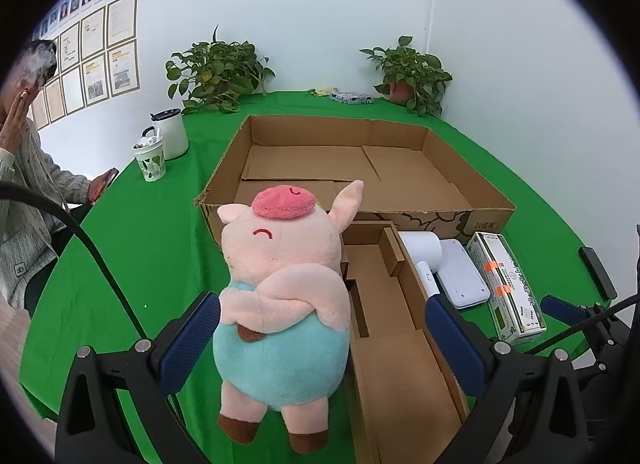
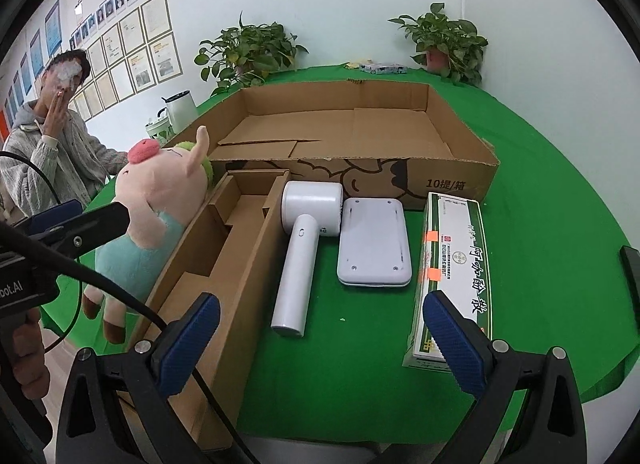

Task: Organize objects
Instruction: 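Move the left gripper to the plush pig and close on it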

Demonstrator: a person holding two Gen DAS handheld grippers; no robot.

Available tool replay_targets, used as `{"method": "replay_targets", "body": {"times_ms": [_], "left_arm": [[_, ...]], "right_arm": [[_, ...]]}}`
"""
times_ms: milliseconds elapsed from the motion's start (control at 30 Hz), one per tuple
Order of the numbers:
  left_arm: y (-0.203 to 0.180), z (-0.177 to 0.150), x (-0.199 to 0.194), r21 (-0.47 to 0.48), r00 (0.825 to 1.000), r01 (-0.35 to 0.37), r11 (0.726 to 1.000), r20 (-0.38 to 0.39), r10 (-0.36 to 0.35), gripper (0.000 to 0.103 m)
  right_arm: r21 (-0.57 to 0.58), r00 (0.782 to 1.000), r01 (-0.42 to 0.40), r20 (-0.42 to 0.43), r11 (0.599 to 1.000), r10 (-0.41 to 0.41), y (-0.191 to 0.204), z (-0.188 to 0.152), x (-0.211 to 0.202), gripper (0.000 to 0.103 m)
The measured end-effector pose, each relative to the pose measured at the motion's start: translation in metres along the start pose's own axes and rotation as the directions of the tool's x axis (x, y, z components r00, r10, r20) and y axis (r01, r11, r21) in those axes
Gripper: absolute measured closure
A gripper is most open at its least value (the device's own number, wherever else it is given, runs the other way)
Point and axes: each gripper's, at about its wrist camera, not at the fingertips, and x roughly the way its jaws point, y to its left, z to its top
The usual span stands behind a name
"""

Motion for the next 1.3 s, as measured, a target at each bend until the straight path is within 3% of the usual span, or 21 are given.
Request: {"method": "replay_targets", "body": {"times_ms": [500,600,700,733,900,1067,1100,1200,1300], "left_arm": [[0.026,-0.002,-0.011,-0.032,0.995,0.099,0.995,0.026,-0.099,0.001],[0.038,-0.002,-0.015,-0.036,0.994,0.101,0.994,0.042,-0.100,0.001],[0.052,-0.005,-0.014,-0.060,0.993,0.115,0.992,0.030,-0.113,0.001],[0.056,-0.006,-0.012,-0.072,0.992,0.128,0.989,0.015,-0.127,0.001],[0.070,-0.016,0.014,-0.115,0.983,0.168,0.979,-0.052,-0.175,0.001],[0.079,-0.027,0.045,-0.159,0.965,0.212,0.964,-0.118,-0.232,0.002],[0.079,-0.030,0.049,-0.166,0.961,0.222,0.961,-0.129,-0.244,0.004],[0.081,-0.036,0.056,-0.194,0.936,0.295,0.935,-0.138,-0.324,0.022],[0.081,-0.038,0.054,-0.187,0.937,0.299,0.936,-0.130,-0.325,0.031]], "right_arm": [[-0.071,0.997,0.072,0.019,0.995,-0.071,0.023,0.001,-0.048,0.001],[-0.094,0.999,-0.036,-0.006,0.995,0.036,0.040,0.005,-0.066,0.001],[-0.116,0.958,-0.285,-0.020,0.952,0.285,0.060,0.008,-0.089,0.001],[-0.126,0.953,-0.304,-0.023,0.944,0.303,0.064,0.008,-0.090,0.001],[-0.109,0.987,-0.134,-0.101,0.985,0.124,0.056,0.006,-0.052,0.001],[-0.187,0.998,0.002,-0.064,0.982,-0.014,0.046,0.019,-0.028,0.001],[-0.203,0.998,0.015,-0.052,0.979,-0.026,0.046,0.022,-0.026,0.001],[-0.281,1.000,0.023,-0.012,0.959,-0.028,0.053,0.029,-0.024,0.001],[-0.338,0.996,-0.082,-0.003,0.938,0.086,0.070,0.038,-0.031,0.001]]}}
